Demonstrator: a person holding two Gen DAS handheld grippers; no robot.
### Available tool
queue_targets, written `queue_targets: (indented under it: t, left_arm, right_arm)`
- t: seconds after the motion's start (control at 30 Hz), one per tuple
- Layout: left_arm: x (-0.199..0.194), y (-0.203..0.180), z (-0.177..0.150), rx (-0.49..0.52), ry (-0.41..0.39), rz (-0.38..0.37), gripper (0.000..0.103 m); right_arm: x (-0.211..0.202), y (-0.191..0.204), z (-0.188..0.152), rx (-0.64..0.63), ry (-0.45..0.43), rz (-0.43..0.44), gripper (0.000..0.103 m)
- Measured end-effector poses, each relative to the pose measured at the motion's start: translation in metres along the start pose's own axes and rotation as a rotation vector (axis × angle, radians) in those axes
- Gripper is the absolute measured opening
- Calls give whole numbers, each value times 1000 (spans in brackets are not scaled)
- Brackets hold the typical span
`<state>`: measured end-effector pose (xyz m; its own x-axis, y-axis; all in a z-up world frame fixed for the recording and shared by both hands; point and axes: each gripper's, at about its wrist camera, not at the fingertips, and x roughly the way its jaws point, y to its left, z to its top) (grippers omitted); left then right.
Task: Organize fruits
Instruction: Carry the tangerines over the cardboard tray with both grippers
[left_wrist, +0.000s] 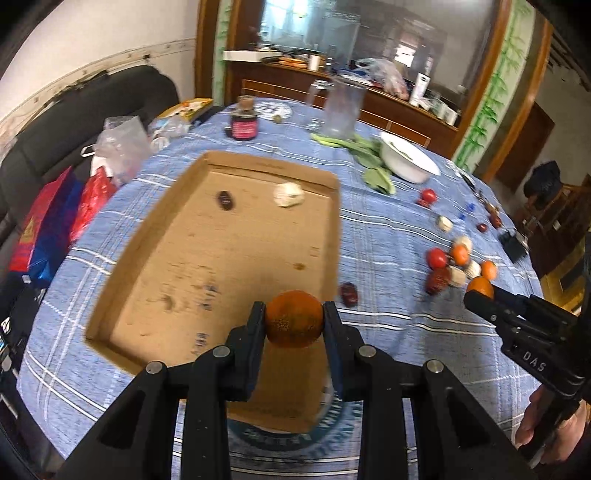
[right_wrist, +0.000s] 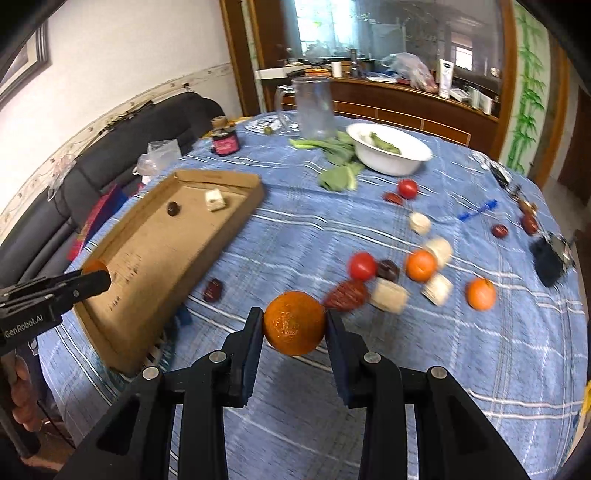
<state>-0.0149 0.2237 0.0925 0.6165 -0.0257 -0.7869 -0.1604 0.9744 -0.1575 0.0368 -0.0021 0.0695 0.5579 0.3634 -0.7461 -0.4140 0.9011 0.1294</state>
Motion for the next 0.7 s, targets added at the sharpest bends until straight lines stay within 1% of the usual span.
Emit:
queue_targets:
  t: [0.2, 0.37, 0.47, 0.7]
  left_arm:
    - [6, 37, 10, -37, -2, 58, 29]
    - [23, 66, 22, -80, 16, 94, 29]
    - [35, 76, 30, -92, 25, 107, 29]
    - [67, 90, 48, -83, 50, 132, 29]
  right_arm:
    - [21, 30, 23, -35, 13, 40, 37]
    - [48, 58, 47, -59, 22, 78, 37]
    - [67, 75, 59, -75, 33, 96, 37]
    - [108, 105, 77, -99, 58, 128, 37]
